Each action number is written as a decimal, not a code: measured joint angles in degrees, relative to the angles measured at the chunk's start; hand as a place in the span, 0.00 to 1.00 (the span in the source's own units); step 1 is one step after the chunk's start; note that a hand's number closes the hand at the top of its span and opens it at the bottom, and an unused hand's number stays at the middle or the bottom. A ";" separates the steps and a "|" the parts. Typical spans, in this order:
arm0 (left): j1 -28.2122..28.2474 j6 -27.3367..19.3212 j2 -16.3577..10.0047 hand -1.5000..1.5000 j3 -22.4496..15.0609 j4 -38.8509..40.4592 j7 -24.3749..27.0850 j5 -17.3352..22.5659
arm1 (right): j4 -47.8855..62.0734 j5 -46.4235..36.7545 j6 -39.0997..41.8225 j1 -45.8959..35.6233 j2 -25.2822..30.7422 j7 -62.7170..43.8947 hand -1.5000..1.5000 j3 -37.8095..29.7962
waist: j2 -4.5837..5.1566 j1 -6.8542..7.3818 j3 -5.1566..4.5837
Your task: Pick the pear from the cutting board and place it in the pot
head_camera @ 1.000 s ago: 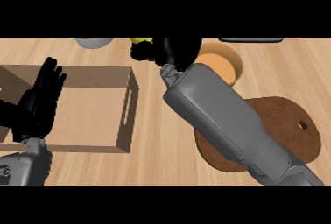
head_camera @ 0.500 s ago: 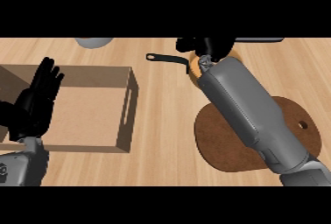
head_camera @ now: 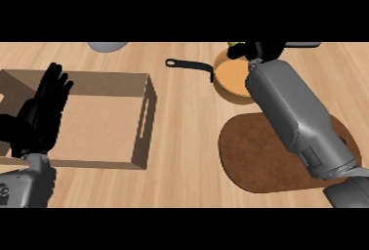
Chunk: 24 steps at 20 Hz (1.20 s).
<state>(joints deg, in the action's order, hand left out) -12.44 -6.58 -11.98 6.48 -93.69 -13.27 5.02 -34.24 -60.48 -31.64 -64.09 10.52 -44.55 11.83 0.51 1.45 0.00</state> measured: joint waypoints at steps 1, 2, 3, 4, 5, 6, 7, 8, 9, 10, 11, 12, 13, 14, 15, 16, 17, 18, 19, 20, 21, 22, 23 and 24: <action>-0.33 -0.13 0.02 0.50 -0.19 -0.34 -0.45 -0.16 | 1.31 1.13 -0.91 0.03 -0.21 1.31 1.00 -1.22 | 0.06 0.12 0.01; -0.85 0.10 -0.26 0.50 0.21 0.53 -0.03 -0.07 | 2.42 2.34 -1.73 0.42 -0.25 2.50 0.00 -2.47 | 0.14 0.13 0.02; -0.73 0.11 -0.25 0.50 0.15 0.48 -0.02 -0.19 | 3.40 3.61 -2.02 0.79 -0.36 3.50 0.00 -3.67 | 0.14 0.16 0.02; -1.18 -0.07 -0.18 0.50 0.22 0.91 -0.15 -0.25 | 4.14 5.17 -2.44 1.34 -0.52 4.72 0.00 -5.01 | 0.19 0.14 0.03; -1.14 0.00 -0.05 0.50 0.13 1.12 -0.06 -0.25 | 4.92 6.74 -3.24 1.85 -0.62 6.48 0.00 -6.38 | 0.26 0.26 0.05; -1.11 0.08 -0.06 0.50 0.10 0.68 -0.34 -0.13 | 5.92 8.31 -2.92 1.31 -0.74 7.81 0.00 -7.74 | 0.33 0.54 0.06; -0.75 0.07 0.13 0.50 -0.15 0.27 -0.32 -0.24 | 6.41 10.21 -2.43 1.27 -0.61 10.07 0.00 -9.15 | 0.35 0.69 0.07; -1.16 0.16 0.08 0.50 -0.29 0.32 -0.37 -0.32 | 6.98 12.03 -1.86 0.91 -0.65 12.17 0.00 -10.51 | 0.48 0.89 0.09; -0.64 0.19 0.37 0.50 -0.51 0.28 0.21 -0.46 | 7.36 13.65 -2.01 1.35 -1.10 14.45 0.00 -11.67 | 0.48 0.96 0.09; -1.05 0.13 0.43 0.50 -0.68 0.43 0.07 -0.62 | 7.55 15.38 -1.91 1.23 -1.36 16.60 0.00 -12.99 | 0.55 1.00 0.10; -0.88 -0.14 0.87 0.50 -1.20 -0.02 -0.03 -0.93 | 7.49 17.14 -2.25 1.90 -1.54 19.42 0.00 -14.28 | 0.56 1.06 0.11; -0.74 0.04 0.78 0.50 -1.08 0.01 0.08 -0.81 | 7.03 18.94 -2.52 1.84 -1.89 21.64 0.00 -15.64 | 0.59 1.12 0.14; -1.31 0.18 0.48 0.50 -0.69 0.50 0.00 -0.61 | 6.35 20.71 -3.19 2.07 -2.37 24.05 0.00 -16.97 | 0.61 1.02 0.14; -1.24 0.40 0.38 0.50 -0.37 0.86 0.40 -0.37 | 5.56 22.35 -4.34 2.50 -3.09 26.29 0.00 -18.22 | 0.59 0.95 0.14; -1.09 0.46 0.36 0.50 -0.35 0.83 0.56 -0.38 | 4.71 24.21 -4.68 2.56 -2.97 28.75 0.00 -19.68 | 0.60 0.97 0.15; -0.96 0.33 0.58 0.50 -0.51 0.82 0.88 -0.59 | 4.01 26.05 -5.20 2.97 -2.99 31.41 0.00 -21.13 | 0.59 0.94 0.15; -0.92 0.54 0.37 0.50 -0.14 0.93 0.92 -0.28 | 3.48 27.83 -5.78 3.47 -3.03 33.94 0.00 -22.58 | 0.58 0.92 0.15; -0.78 0.75 -0.02 0.50 0.26 0.66 0.52 0.02 | 2.80 29.33 -6.42 3.74 -3.34 35.86 0.00 -23.76 | 0.47 0.81 0.14; -0.04 1.11 -0.27 0.50 0.71 0.56 0.75 0.39 | 1.85 31.05 -6.36 4.44 -3.34 38.00 0.00 -24.96 | 0.33 0.62 0.13; 0.14 1.05 -0.21 0.50 0.72 0.75 1.01 0.21 | 1.16 32.76 -5.92 4.76 -3.17 39.79 0.00 -26.16 | 0.25 0.39 0.12; 0.33 0.75 0.18 0.50 0.34 0.41 0.87 -0.08 | 0.76 34.32 -5.68 4.86 -3.22 41.20 0.00 -27.28 | 0.16 0.25 0.11; 0.86 0.62 0.32 0.50 0.41 0.33 1.27 -0.24 | 0.22 35.74 -5.47 5.15 -3.14 42.45 0.00 -28.28 | 0.07 0.09 0.10; 0.97 0.77 0.29 0.50 0.54 0.27 1.31 -0.08 | -0.28 37.09 -4.93 5.71 -2.69 43.84 0.00 -29.24 | 0.00 -0.08 0.08; 0.55 0.53 0.25 0.50 0.64 0.12 0.72 -0.16 | -0.75 38.11 -4.36 6.15 -2.35 44.68 0.00 -29.80 | -0.09 -0.29 0.07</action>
<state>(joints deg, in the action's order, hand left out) -11.89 -6.05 -11.73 7.11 -93.57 -12.55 4.87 -34.99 -22.37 -36.00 -57.94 8.17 0.13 -17.98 0.43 1.16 0.07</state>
